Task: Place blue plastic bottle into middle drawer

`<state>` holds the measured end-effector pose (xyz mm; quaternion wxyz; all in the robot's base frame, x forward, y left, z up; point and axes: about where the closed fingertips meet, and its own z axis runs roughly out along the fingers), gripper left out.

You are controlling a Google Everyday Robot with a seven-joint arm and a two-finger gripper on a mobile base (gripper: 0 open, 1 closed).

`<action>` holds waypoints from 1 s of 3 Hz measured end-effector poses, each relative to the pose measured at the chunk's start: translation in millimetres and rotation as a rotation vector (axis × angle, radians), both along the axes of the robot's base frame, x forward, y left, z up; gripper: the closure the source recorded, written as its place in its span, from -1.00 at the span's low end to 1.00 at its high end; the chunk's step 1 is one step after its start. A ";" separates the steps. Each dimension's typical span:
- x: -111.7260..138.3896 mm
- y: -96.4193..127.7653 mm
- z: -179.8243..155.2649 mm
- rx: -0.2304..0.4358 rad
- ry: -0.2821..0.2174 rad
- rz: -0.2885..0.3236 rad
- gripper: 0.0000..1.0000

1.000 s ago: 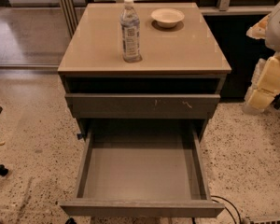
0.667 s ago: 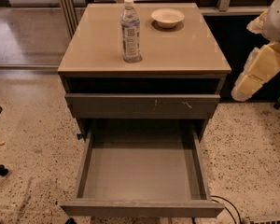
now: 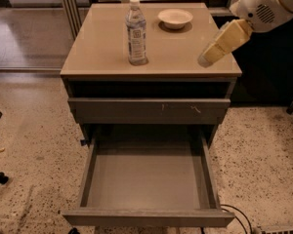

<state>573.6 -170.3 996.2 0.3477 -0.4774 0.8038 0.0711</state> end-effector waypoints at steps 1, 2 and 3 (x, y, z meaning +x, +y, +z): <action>55.2 29.5 4.4 0.129 -0.099 -0.023 -1.00; 104.8 62.8 15.4 0.214 -0.203 -0.051 -1.00; 112.8 63.0 23.3 0.230 -0.241 -0.066 -1.00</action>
Offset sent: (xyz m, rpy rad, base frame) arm 0.1658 0.0978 0.0355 0.3194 -0.3460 -0.0963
